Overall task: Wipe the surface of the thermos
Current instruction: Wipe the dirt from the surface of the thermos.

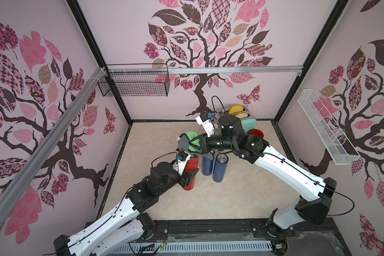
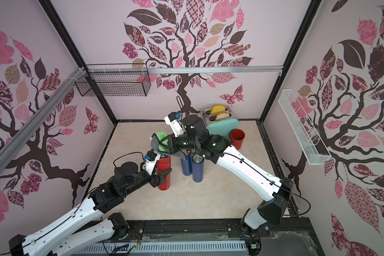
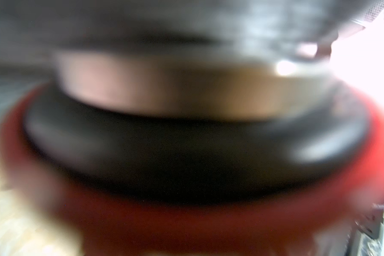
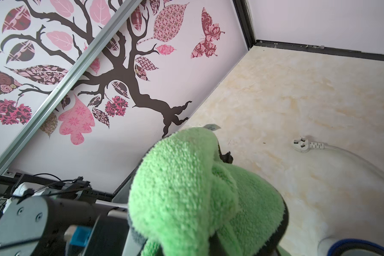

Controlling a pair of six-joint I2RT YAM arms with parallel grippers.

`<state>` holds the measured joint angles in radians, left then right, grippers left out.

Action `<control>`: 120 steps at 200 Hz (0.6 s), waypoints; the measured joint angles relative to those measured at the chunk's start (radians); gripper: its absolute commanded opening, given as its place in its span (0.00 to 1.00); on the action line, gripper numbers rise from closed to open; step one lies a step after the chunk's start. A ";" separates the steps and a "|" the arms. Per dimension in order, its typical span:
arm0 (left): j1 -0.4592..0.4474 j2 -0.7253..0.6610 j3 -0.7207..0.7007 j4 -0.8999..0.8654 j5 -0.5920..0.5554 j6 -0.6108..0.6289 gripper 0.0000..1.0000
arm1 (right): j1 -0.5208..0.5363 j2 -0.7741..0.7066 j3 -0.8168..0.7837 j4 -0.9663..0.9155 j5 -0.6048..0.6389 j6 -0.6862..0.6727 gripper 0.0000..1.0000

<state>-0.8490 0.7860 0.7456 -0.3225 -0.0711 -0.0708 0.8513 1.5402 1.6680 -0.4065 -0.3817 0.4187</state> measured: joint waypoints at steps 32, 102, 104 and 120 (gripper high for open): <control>-0.014 0.005 0.005 -0.025 -0.016 0.012 0.00 | 0.001 -0.062 -0.098 0.038 0.000 0.010 0.00; -0.020 0.022 0.035 -0.058 -0.045 0.035 0.00 | 0.005 -0.249 -0.267 0.031 0.025 0.052 0.00; -0.020 0.022 0.036 -0.058 -0.047 0.035 0.00 | 0.005 -0.240 -0.259 0.028 0.024 0.050 0.00; -0.016 0.022 0.037 -0.061 -0.063 0.024 0.00 | 0.005 -0.172 -0.186 0.017 0.019 0.041 0.00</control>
<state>-0.8646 0.8078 0.7822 -0.3840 -0.1341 -0.0463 0.8566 1.3685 1.4818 -0.3893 -0.3622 0.4599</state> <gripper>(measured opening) 0.642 0.078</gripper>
